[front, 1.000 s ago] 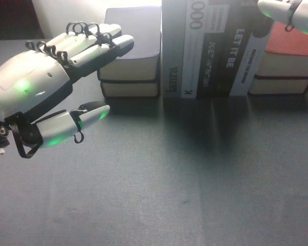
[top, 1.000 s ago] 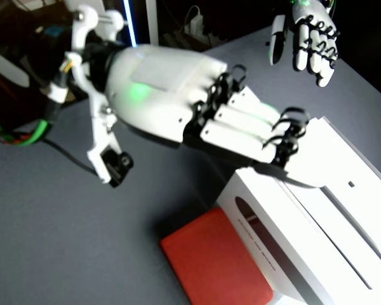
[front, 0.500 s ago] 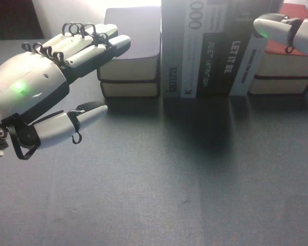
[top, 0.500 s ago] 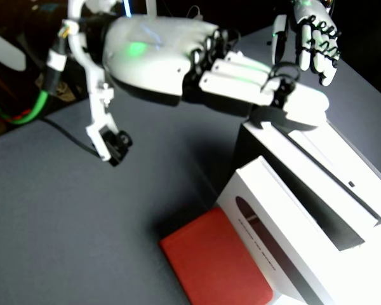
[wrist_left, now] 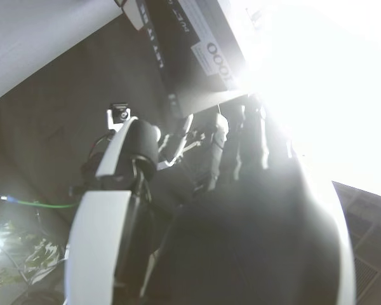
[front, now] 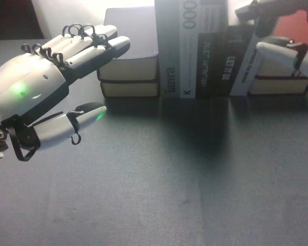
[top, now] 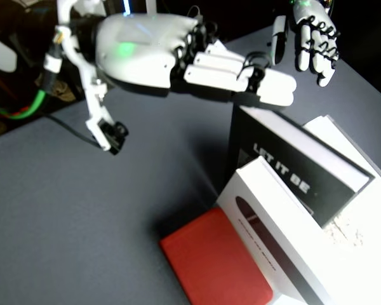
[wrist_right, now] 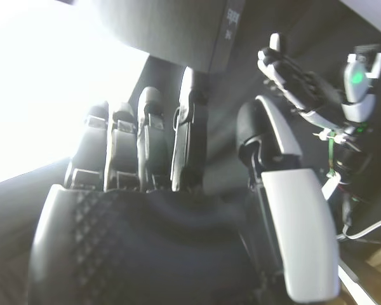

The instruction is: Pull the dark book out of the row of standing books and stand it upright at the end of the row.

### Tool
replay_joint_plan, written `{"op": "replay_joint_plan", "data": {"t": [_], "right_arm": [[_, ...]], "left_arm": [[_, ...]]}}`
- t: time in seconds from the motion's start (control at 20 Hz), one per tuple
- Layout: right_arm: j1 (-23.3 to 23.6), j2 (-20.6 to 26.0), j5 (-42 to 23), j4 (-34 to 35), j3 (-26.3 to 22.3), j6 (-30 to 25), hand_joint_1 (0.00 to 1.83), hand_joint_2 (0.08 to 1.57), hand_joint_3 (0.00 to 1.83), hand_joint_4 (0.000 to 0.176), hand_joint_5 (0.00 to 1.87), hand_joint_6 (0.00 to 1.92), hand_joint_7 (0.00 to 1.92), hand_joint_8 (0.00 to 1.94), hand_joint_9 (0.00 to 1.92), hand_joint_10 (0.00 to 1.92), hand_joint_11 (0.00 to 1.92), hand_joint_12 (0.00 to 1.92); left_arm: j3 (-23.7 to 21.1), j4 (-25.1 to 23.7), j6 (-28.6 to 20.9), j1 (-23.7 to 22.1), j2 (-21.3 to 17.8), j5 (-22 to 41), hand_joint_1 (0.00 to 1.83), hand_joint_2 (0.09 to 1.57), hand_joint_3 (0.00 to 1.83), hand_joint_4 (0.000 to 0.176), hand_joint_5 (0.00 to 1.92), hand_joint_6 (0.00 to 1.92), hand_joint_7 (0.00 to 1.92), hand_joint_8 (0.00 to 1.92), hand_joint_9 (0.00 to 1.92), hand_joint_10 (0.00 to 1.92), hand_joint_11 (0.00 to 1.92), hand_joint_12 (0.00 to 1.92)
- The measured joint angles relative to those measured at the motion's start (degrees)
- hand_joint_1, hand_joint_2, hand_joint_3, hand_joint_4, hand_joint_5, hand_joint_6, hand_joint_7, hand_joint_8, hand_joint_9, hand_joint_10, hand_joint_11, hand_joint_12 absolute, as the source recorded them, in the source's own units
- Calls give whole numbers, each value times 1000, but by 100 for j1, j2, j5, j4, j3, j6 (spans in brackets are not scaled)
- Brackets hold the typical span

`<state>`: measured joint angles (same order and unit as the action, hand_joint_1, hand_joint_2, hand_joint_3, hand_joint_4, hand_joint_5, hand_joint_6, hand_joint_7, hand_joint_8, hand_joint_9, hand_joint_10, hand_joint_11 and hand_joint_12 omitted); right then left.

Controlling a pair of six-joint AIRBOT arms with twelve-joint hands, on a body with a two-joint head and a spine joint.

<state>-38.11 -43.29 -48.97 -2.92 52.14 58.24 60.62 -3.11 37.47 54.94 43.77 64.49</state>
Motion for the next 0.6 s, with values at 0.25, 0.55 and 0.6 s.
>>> {"op": "replay_joint_plan", "data": {"t": [0.25,0.55,0.6], "right_arm": [[-186,271,-94,-483,-179,-560,652,1278,0,0,896,68,288,14,0,0,0,0],[-361,404,-271,-1099,-192,-1478,72,1250,0,0,1012,123,257,17,0,0,0,0],[-365,420,-299,-1204,-192,-1611,258,1258,0,0,1028,126,263,16,1,0,0,0]], "left_arm": [[-17,96,15,96,0,107,699,1431,0,0,90,0,0,0,0,0,0,639],[-46,140,22,138,0,155,725,1415,0,0,99,2,0,0,0,0,0,660],[-46,149,22,149,-2,160,723,1421,2,0,100,2,0,0,0,0,0,662]]}}
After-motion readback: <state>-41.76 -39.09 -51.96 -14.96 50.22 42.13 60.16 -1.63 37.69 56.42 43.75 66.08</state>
